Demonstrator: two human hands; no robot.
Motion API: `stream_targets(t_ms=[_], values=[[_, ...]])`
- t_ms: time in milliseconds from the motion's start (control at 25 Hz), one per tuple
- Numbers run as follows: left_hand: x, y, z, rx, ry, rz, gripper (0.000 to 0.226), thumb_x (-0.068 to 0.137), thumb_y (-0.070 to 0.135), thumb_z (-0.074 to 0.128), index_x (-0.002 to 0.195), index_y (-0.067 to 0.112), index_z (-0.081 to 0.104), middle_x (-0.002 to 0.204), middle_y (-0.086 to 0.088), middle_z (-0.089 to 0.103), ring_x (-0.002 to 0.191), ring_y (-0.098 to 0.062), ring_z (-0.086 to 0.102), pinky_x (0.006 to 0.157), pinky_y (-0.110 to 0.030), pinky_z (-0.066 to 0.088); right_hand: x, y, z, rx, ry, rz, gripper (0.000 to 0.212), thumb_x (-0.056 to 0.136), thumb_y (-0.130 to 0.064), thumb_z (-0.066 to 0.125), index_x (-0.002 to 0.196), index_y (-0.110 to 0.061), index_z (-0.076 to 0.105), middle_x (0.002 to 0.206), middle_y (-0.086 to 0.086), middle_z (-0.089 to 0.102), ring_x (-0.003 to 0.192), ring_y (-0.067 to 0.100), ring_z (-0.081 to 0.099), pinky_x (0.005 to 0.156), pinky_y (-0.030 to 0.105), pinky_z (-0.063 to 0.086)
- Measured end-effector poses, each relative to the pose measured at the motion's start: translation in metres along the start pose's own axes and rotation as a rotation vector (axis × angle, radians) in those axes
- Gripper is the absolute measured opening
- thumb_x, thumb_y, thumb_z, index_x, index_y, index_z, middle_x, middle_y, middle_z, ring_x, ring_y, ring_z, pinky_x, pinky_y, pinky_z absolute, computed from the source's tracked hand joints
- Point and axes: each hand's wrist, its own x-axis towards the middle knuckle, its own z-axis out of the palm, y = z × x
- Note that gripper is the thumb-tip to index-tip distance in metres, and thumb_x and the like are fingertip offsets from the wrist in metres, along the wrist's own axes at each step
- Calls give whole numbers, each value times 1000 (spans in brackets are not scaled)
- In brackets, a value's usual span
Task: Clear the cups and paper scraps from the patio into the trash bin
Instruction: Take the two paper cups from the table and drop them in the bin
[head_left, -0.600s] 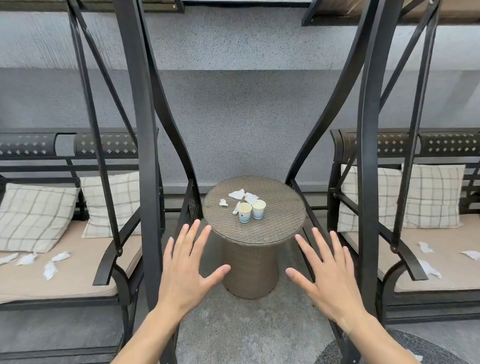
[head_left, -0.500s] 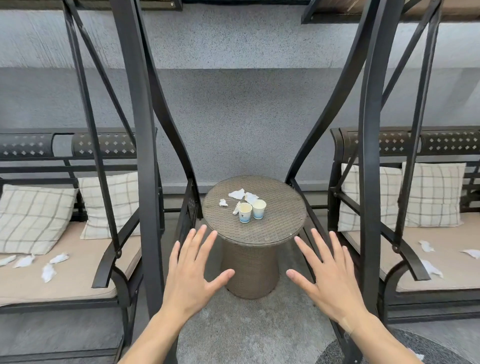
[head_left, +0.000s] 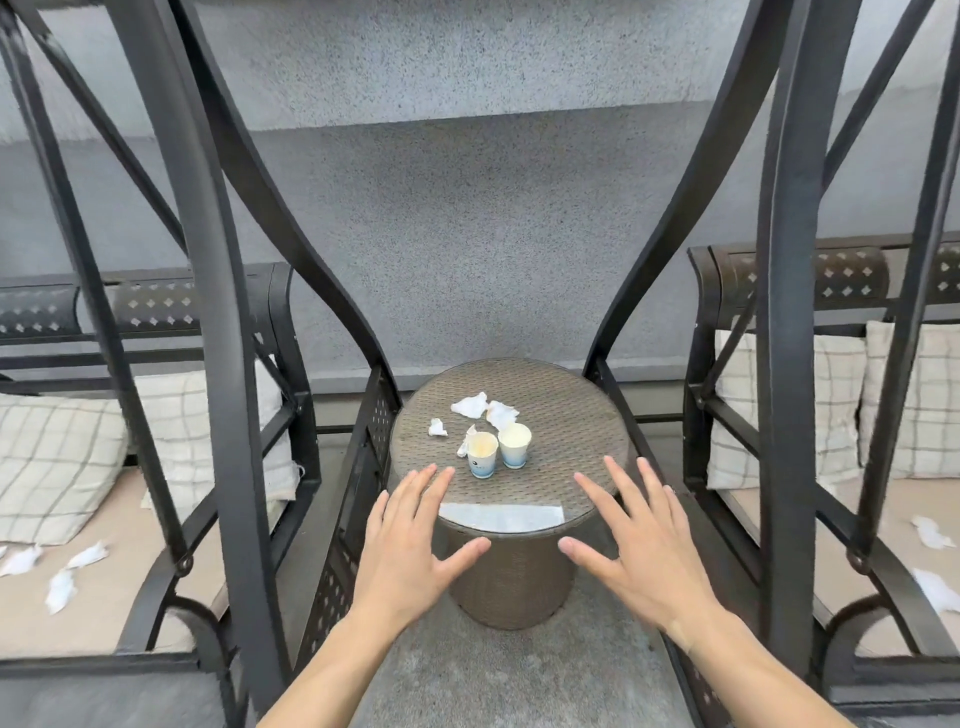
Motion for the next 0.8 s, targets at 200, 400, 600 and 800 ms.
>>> stream_targets(t_ms=[200, 400, 600, 800], values=[[61, 19, 35, 43, -44, -76, 90, 77, 83, 39, 150, 35, 20, 155, 11, 27, 143, -9, 22, 117, -44, 19, 68, 50, 7, 44, -57, -19, 82, 76, -88, 14, 147, -47, 12, 160, -8, 3, 144, 18, -17, 117, 46, 3], [92, 16, 57, 52, -43, -136, 91, 75, 80, 47, 149, 36, 19, 152, 12, 30, 140, -8, 27, 114, -46, 26, 113, 67, 26, 96, -110, -57, 82, 75, -88, 17, 146, -48, 12, 160, -10, 4, 145, 17, -15, 117, 46, 1], [109, -5, 78, 75, -92, -194, 90, 75, 82, 44, 147, 31, 27, 151, 10, 33, 139, -10, 29, 115, -44, 25, 150, 72, 50, 131, -150, -73, 84, 75, -87, 22, 147, -45, 14, 159, -8, 8, 146, 19, -7, 116, 47, 9], [138, -42, 106, 56, -111, -203, 88, 75, 82, 44, 144, 30, 31, 148, 11, 36, 136, -9, 31, 115, -39, 24, 194, 65, 72, 118, -212, -71, 85, 74, -87, 26, 146, -47, 8, 159, -9, 6, 146, 18, -3, 115, 47, 13]])
